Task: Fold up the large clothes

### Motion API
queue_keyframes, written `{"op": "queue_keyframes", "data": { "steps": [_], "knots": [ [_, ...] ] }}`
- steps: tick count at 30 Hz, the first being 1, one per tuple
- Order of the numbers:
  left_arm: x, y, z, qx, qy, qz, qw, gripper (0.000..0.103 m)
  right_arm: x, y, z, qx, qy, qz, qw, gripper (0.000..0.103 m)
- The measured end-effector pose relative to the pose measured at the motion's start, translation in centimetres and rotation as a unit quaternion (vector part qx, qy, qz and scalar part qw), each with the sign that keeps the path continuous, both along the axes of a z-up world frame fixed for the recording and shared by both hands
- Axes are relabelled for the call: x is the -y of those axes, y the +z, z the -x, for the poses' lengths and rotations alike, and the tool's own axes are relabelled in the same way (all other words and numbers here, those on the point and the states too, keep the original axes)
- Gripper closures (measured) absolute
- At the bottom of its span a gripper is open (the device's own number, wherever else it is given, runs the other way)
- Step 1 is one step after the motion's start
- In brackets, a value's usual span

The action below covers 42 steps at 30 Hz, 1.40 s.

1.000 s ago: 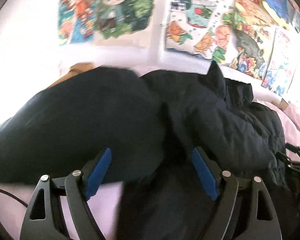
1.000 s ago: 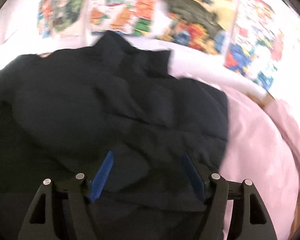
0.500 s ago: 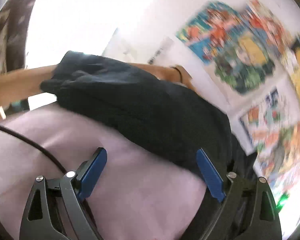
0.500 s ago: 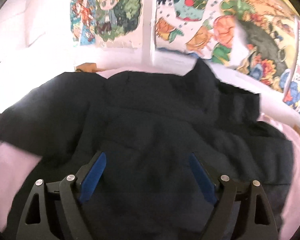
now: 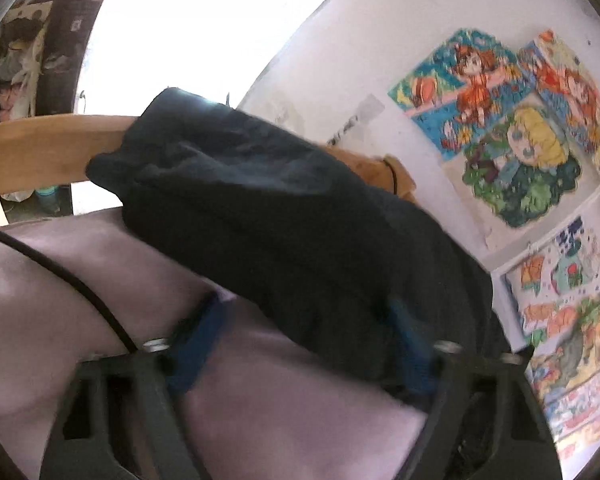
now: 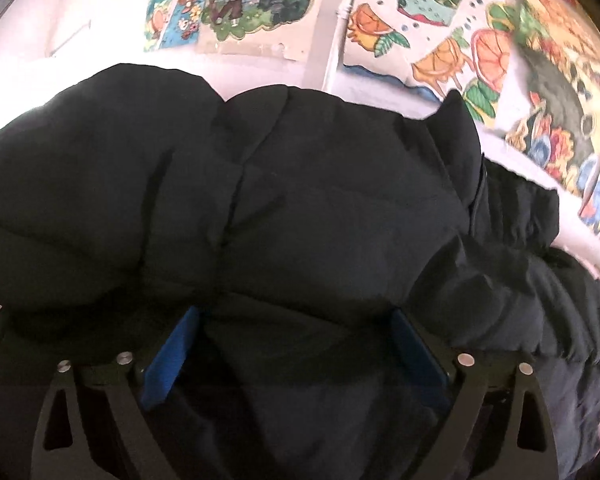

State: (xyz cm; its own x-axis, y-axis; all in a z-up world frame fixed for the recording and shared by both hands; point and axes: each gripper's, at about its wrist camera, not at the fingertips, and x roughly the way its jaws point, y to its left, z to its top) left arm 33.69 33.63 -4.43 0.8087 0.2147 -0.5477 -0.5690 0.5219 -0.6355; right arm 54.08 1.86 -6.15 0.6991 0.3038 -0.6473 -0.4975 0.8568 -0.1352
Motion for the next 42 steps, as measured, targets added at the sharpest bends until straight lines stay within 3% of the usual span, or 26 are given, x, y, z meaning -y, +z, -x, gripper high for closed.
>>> {"op": "queue_keyframes", "data": {
  "steps": [2,5,9,12,17,21,23,26,30,36,38,42],
  "knots": [
    [-0.5,-0.6,0.5,0.022,0.023,0.022,0.9993,0.078,0.1,-0.1,0.2,0.000,-0.001,-0.005,1.000,0.005],
    [-1.0,-0.5,1.1,0.038,0.040,0.028,0.9981,0.093,0.0,-0.3,0.4,0.004,-0.001,-0.006,1.000,0.005],
    [0.7,1.9,1.4,0.046,0.037,-0.058,0.9966,0.099,0.1,-0.3,0.4,0.004,-0.001,-0.008,1.000,0.005],
    [2.1,4.2,1.6,0.070,0.026,-0.114,0.9906,0.099,0.3,-0.2,0.4,0.004,0.000,-0.014,1.000,0.005],
    [5.3,9.3,1.2,0.128,-0.023,-0.202,0.9706,0.100,0.6,0.2,0.2,-0.006,0.006,-0.029,1.000,0.005],
    [9.6,13.8,-0.5,0.167,-0.082,-0.271,0.9445,0.100,2.7,2.2,0.3,-0.012,0.023,-0.091,0.996,0.005],
    [12.5,15.8,-1.2,0.188,-0.117,-0.308,0.9253,0.100,4.4,3.7,0.2,-0.012,0.018,-0.110,0.994,0.005],
    [17.0,17.6,-2.7,0.203,-0.169,-0.342,0.9016,0.100,7.8,5.8,-0.1,-0.022,0.010,-0.147,0.989,0.005],
    [22.6,19.1,-5.0,0.202,-0.232,-0.368,0.8775,0.100,13.3,7.7,-0.4,-0.019,-0.008,-0.173,0.985,0.005],
    [31.9,18.7,-7.8,0.174,-0.317,-0.430,0.8273,0.100,21.2,9.8,-0.2,-0.008,-0.037,-0.191,0.981,0.005],
    [35.2,17.8,-9.0,0.160,-0.352,-0.447,0.8069,0.100,23.5,10.2,0.1,0.001,-0.047,-0.189,0.981,0.005],
    [40.0,15.0,-11.1,0.126,-0.407,-0.463,0.7768,0.100,28.3,9.4,0.4,-0.007,-0.074,-0.197,0.978,0.005]
  ]
}}
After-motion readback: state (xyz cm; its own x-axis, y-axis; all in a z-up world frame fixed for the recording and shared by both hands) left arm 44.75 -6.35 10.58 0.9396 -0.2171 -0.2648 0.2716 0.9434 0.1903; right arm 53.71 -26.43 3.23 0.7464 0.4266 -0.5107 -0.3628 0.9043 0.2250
